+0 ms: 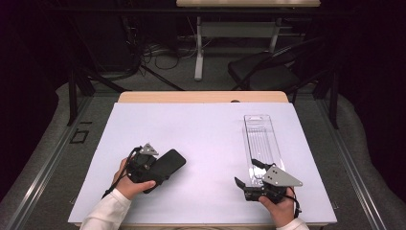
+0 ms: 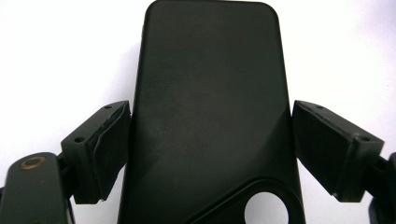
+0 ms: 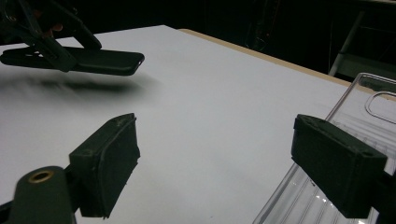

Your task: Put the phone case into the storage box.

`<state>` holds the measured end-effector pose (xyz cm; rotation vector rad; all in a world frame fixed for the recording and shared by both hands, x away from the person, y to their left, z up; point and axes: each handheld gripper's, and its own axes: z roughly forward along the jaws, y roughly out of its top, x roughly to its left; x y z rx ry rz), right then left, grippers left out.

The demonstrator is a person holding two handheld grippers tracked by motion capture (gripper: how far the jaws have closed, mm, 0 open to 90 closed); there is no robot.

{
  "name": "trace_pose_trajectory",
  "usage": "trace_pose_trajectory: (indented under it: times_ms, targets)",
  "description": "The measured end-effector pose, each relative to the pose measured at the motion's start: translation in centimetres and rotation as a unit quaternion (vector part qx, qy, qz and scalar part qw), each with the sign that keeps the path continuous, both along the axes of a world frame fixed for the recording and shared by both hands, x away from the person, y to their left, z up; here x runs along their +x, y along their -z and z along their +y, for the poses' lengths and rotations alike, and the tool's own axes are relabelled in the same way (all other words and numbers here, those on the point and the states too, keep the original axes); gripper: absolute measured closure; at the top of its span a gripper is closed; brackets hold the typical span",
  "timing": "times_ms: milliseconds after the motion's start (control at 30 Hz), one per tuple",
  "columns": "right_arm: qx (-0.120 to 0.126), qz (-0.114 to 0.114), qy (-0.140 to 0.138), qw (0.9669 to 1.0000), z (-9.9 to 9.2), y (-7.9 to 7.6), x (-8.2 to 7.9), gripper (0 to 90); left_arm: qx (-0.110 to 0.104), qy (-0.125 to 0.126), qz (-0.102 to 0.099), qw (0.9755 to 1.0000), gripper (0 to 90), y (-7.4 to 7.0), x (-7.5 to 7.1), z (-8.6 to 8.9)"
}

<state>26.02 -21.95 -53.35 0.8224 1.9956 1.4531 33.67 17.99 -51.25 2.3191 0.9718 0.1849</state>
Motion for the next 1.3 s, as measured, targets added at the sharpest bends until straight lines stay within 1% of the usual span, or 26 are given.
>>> trace_pose_trajectory:
  times_ms: [133,333,433,600,767,1000,1100,1200,1300]
  targets:
    - [0.001,0.001,0.002,1.0000,0.0,0.0,0.0,13.9,0.002,0.006,-0.004,1.0000,14.8,-1.0,0.4,-0.4]
    - [0.000,0.002,0.002,1.0000,0.0,0.1,0.0,13.9,-0.004,0.014,-0.013,0.9998,14.9,-2.5,0.7,-1.4]
    - [0.001,0.003,0.003,1.0000,0.0,0.1,0.0,13.9,-0.002,0.022,-0.018,0.9996,14.9,-3.3,0.7,-2.0]
    - [0.000,0.003,0.003,1.0000,0.0,0.1,0.0,13.9,-0.003,0.038,-0.022,0.9990,14.9,-4.3,0.6,-3.1]
    - [0.001,0.003,0.002,1.0000,0.1,0.1,0.0,13.9,0.001,0.049,-0.024,0.9985,14.9,-4.9,0.5,-4.2]
    - [0.000,0.003,0.002,1.0000,0.0,0.1,0.0,13.9,-0.006,0.066,-0.023,0.9976,14.9,-5.7,0.4,-5.6]
    - [-0.001,0.003,0.002,1.0000,0.0,0.1,-0.1,13.9,-0.009,0.074,-0.027,0.9969,14.9,-6.0,0.2,-6.1]
    - [-0.003,0.003,0.004,1.0000,0.0,0.1,0.0,13.9,-0.006,0.082,-0.031,0.9961,14.8,-6.2,-0.1,-6.4]
    - [-0.003,0.003,0.009,1.0000,0.0,0.1,0.0,13.9,-0.009,0.089,-0.030,0.9955,14.9,-6.2,-0.3,-6.3]
